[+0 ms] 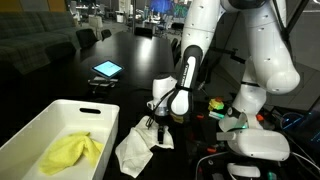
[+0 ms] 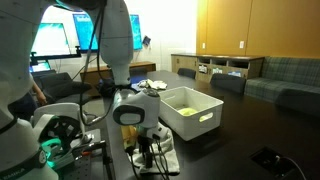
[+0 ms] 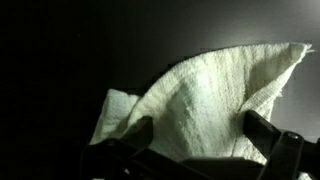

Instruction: Pick up the yellow towel and put it in the bucket, pick up the marker and put it in the cup, pick up the white towel and put it in the bucket, finally pick up the black masking tape and put it in the cup

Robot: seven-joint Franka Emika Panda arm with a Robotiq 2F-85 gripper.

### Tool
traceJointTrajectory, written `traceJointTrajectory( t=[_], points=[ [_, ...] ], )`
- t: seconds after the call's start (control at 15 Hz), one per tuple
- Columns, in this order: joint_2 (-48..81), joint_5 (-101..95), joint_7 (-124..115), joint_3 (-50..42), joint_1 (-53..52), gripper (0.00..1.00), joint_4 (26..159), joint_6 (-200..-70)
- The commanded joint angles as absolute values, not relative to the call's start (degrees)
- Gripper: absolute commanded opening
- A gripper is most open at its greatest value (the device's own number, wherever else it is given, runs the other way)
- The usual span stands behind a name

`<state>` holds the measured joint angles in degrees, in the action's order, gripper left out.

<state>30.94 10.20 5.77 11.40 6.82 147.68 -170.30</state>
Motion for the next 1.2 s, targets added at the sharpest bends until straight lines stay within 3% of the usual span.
traceJointTrajectory(
  t=[0.0, 0.47, 0.73, 0.93, 1.13],
  points=[
    [35.22, 7.52, 7.7, 11.89, 8.18, 0.67, 143.69, -170.18],
    [32.13, 4.66, 11.81, 14.14, 10.17, 0.14, 144.79, -171.15],
    [24.92, 3.75, 10.8, 13.37, 8.62, 0.08, 148.7, -172.18],
    [18.24, 3.22, 9.18, 12.01, 5.97, 0.14, 151.6, -171.31],
    [10.65, 2.39, 6.28, 9.26, 1.72, 0.14, 154.36, -169.32]
  ],
)
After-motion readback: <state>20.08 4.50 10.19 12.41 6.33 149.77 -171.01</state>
